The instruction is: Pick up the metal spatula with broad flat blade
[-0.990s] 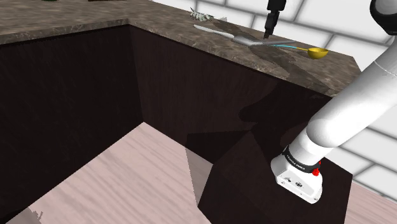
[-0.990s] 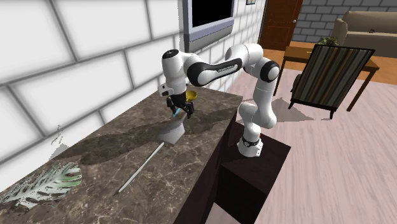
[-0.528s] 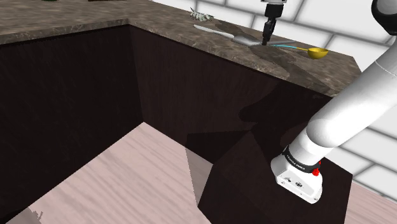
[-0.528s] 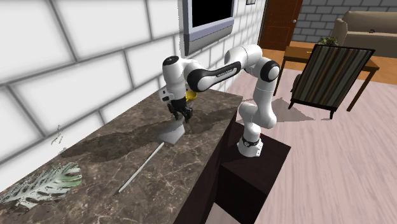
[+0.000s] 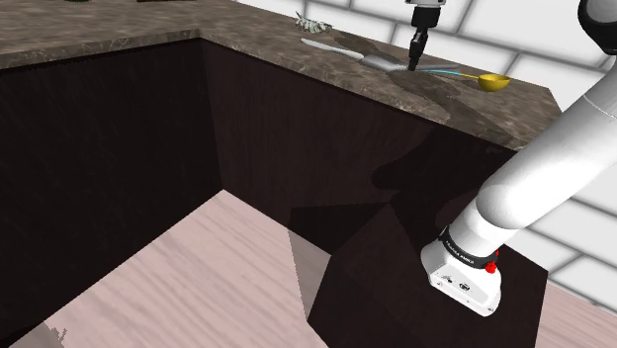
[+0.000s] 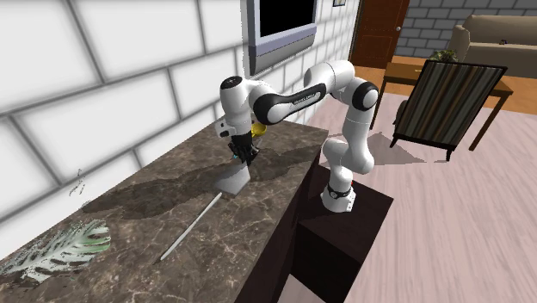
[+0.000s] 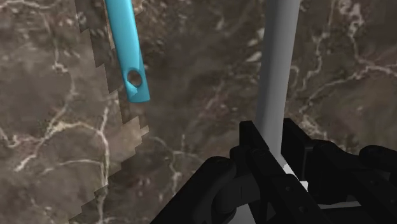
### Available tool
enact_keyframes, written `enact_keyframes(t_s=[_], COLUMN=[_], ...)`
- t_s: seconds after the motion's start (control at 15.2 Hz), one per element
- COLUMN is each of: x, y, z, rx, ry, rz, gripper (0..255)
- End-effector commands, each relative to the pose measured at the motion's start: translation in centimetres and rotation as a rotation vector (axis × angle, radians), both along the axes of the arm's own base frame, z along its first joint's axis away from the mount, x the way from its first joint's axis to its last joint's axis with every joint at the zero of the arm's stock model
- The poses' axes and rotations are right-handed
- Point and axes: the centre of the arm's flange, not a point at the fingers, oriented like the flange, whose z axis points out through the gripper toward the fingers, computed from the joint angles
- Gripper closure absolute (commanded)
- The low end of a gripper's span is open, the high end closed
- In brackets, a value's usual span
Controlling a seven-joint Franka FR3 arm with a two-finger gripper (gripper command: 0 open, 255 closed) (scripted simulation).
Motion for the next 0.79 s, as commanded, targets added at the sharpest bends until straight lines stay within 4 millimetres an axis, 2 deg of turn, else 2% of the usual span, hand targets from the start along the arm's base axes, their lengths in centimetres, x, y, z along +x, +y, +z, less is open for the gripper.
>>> enact_keyframes(t_s=[0.0,0.73], x=[0.1,0.1], y=[-0.1,-0.1], z=[0.0,5.8], rx=[0.0,0.0], ry=[0.0,0.0], rz=[0.0,0.0], gripper=[255,255])
